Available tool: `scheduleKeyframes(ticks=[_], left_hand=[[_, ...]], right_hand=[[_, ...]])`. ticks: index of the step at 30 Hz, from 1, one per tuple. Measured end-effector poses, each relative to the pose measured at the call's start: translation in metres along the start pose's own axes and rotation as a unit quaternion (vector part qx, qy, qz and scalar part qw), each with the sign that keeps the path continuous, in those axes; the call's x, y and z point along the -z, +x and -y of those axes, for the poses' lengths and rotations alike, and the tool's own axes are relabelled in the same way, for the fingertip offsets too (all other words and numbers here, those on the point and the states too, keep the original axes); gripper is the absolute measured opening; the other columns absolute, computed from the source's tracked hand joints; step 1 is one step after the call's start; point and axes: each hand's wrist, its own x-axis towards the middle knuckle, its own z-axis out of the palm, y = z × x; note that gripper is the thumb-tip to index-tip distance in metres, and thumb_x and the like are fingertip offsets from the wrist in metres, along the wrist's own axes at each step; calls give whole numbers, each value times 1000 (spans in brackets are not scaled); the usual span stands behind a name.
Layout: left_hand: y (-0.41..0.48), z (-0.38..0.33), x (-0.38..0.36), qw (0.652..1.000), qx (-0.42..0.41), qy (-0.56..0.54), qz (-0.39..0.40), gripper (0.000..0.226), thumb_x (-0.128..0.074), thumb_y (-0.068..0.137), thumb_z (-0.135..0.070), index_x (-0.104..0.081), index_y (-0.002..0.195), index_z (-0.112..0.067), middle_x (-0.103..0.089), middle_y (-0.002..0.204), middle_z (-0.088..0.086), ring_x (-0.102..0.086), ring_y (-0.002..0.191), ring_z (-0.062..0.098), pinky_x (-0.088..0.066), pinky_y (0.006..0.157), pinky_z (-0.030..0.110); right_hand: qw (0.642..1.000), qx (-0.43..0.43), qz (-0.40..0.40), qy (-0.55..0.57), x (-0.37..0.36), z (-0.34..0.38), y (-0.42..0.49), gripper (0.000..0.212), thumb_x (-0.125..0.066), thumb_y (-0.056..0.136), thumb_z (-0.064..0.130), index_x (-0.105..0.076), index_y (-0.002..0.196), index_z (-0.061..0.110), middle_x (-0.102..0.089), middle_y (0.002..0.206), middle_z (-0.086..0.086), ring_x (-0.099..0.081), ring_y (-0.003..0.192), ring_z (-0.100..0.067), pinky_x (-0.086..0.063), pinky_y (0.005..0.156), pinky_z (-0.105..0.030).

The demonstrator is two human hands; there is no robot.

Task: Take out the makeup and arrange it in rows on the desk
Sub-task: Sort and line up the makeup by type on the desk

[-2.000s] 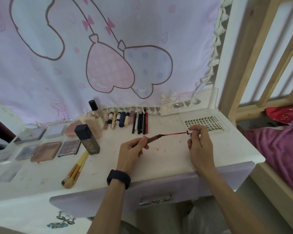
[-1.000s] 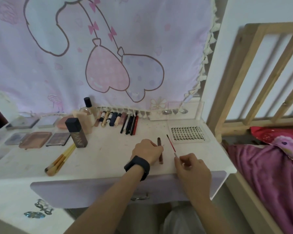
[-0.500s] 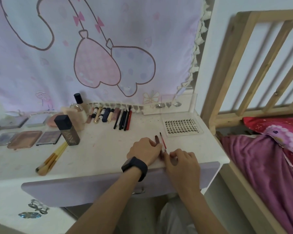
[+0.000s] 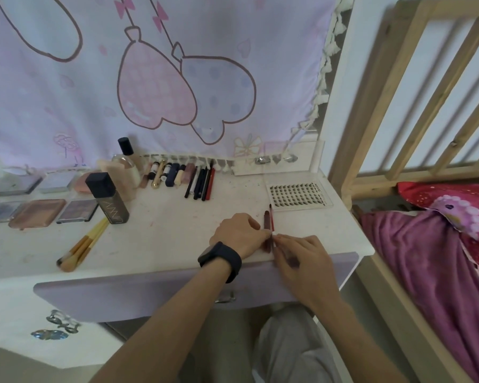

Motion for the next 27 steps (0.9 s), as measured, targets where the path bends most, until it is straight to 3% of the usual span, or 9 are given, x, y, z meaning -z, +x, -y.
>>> scheduleKeyframes(ticks=[4, 9, 16, 20, 27], left_hand=[[-1, 0, -5, 1000, 2, 6, -9, 16, -66, 87, -47, -63, 90, -31, -63, 85, -9, -64, 87, 16, -55, 79, 32], [2, 4, -8, 1000, 3, -3, -9, 17, -67, 85, -50, -59, 81, -35, -64, 79, -13, -66, 86, 15, -57, 80, 33], [5, 9, -11, 1000, 6, -25, -1, 21, -66, 82, -56, -63, 88, -36, -74, 86, -10, -68, 86, 12, -57, 83, 36], [7, 13, -11, 999, 4, -34, 5, 25, -68, 79, -59, -65, 90, -36, -75, 88, -8, -69, 87, 12, -57, 83, 37], [4, 16, -10, 999, -8, -42, 9, 27, -71, 80, -55, -67, 97, -34, -74, 94, -7, -67, 88, 11, -56, 82, 34]], right_hand=[[1000, 1, 8, 25, 5, -2, 0, 25, -75, 89, 19, -76, 113, 18, -76, 99, 4, -61, 86, -17, -56, 69, -28], [999, -12, 20, 29, 5, -2, -1, 25, -75, 89, 20, -75, 114, 20, -75, 102, 5, -59, 90, -13, -51, 74, -20], [999, -10, 38, 35, 7, -5, -2, 30, -77, 86, 21, -73, 116, 19, -74, 107, 7, -48, 95, -1, -35, 78, -1], [998, 2, 54, 37, 7, -10, -2, 36, -80, 84, 23, -72, 119, 20, -73, 112, 9, -51, 99, -5, -34, 82, 1], [998, -8, 55, 32, 4, -12, 0, 33, -79, 85, 27, -74, 117, 20, -74, 113, 7, -55, 98, -9, -35, 83, -6]])
